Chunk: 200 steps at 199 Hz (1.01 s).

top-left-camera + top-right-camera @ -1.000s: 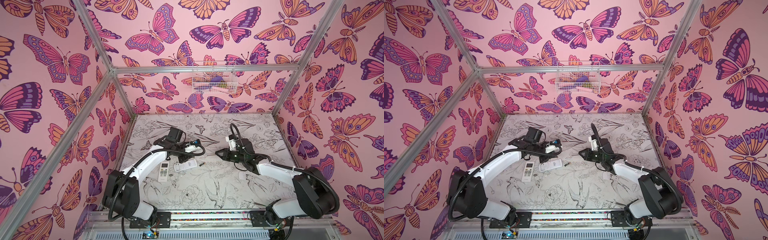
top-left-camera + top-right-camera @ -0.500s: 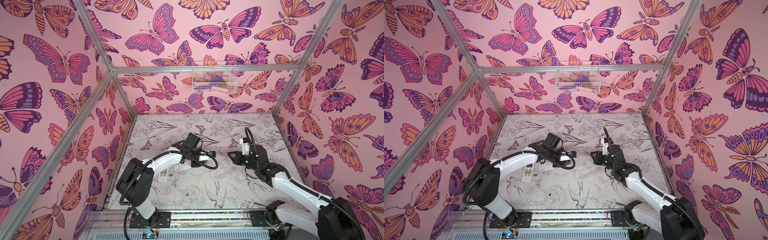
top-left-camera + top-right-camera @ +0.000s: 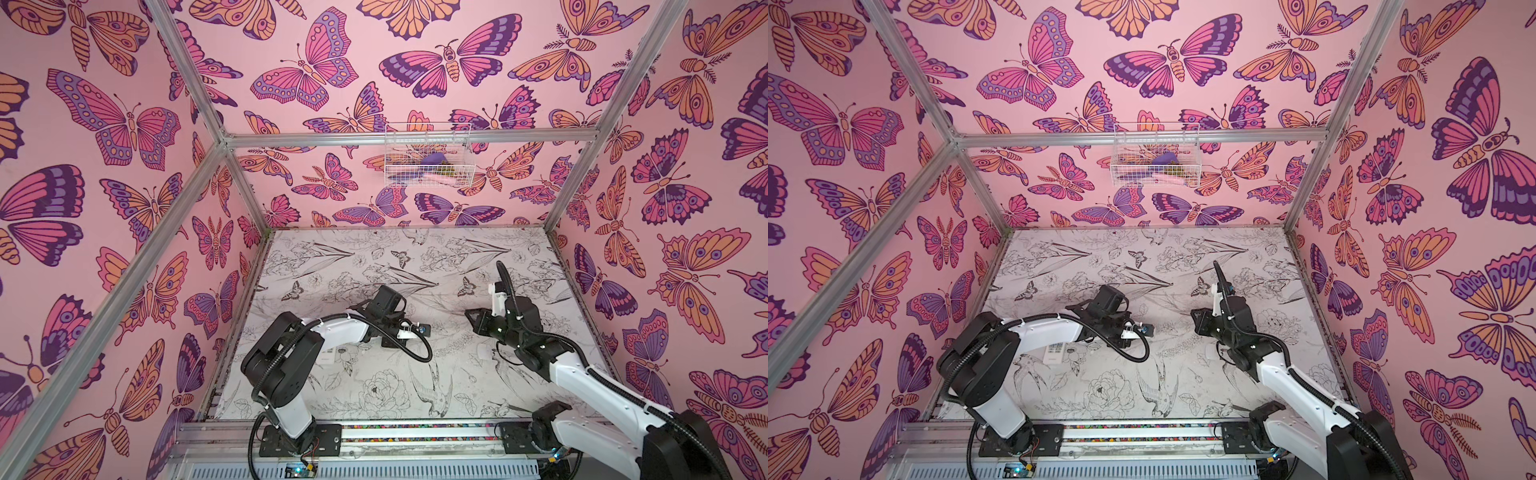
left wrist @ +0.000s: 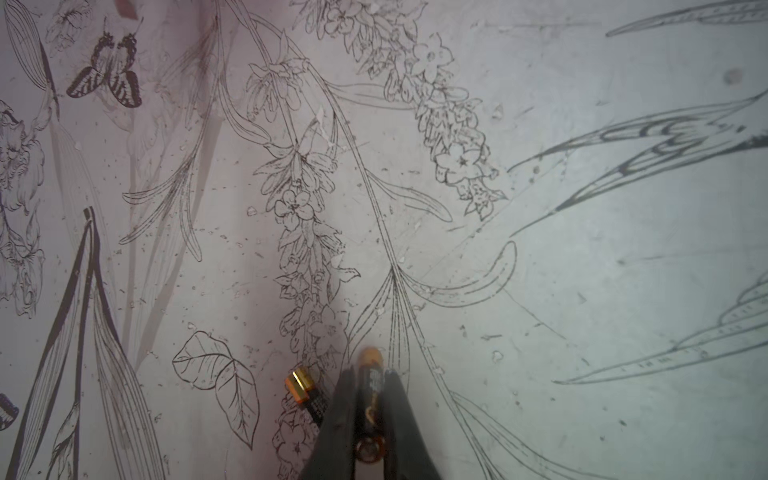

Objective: Unload the batteries from the remote control

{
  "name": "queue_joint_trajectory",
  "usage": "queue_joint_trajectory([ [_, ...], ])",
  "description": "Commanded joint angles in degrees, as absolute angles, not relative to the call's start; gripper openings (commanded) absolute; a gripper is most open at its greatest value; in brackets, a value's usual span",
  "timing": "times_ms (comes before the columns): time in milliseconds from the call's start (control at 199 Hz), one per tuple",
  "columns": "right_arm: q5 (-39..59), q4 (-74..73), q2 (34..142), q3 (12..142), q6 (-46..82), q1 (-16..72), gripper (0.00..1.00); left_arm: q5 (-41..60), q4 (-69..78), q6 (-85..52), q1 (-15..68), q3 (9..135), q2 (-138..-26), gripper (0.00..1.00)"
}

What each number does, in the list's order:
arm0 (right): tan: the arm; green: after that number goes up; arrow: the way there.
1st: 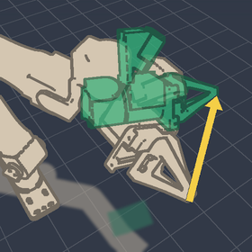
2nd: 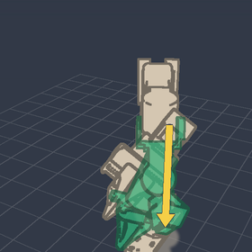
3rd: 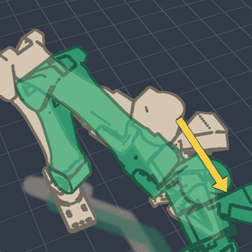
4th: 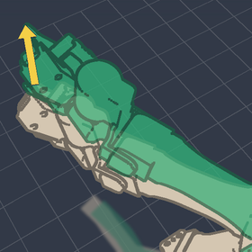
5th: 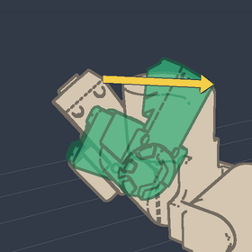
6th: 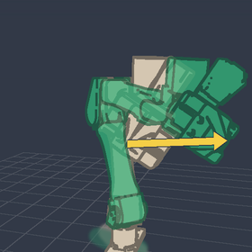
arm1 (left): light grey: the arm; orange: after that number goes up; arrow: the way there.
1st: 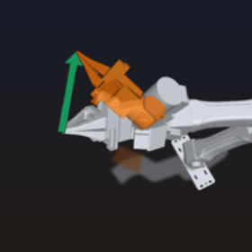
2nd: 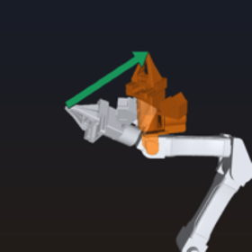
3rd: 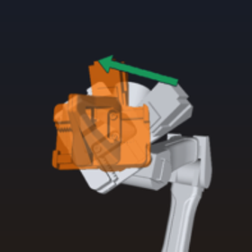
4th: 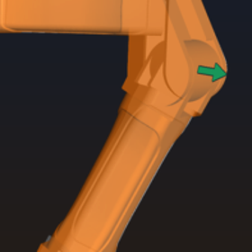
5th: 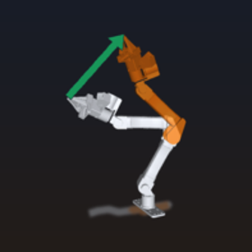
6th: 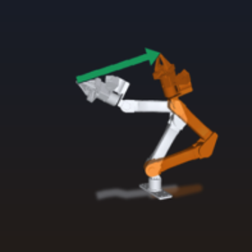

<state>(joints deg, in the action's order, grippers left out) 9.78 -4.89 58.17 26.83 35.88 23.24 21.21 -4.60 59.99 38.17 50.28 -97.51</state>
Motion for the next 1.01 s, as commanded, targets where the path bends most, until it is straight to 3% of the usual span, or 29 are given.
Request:
queue_joint_trajectory([
  [0, 7.49, -4.0, 57.04, 26.9, 34.37, 22.63, 0.0, 20.74, -0.6, 61.75, 38.24, 47.76, -97.59, 0.09],
  [428, 6.62, -5.9, 57.61, 23.42, 35.55, 18.41, 0.0, 17.78, 0.78, 63.64, 38.35, 42.9, -95.8, 0.19],
  [589, 11.46, -11.86, 60.65, 21.03, 37.84, 12.98, 0.0, 17.19, 0.71, 64.27, 38.48, 42.06, -95.39, 0.3],
  [785, 20.35, -14.77, 66.69, 21.66, 38.93, 6.86, 0.0, 16.0, 0.24, 63.1, 38.43, 41.64, -93.76, 0.35],
  [1002, 27.53, -17.8, 72.77, 23.88, 40.9, 4.07, 0.01, 14.92, -11.15, 57.54, 38.65, 47.33, -91.13, 0.43],
])
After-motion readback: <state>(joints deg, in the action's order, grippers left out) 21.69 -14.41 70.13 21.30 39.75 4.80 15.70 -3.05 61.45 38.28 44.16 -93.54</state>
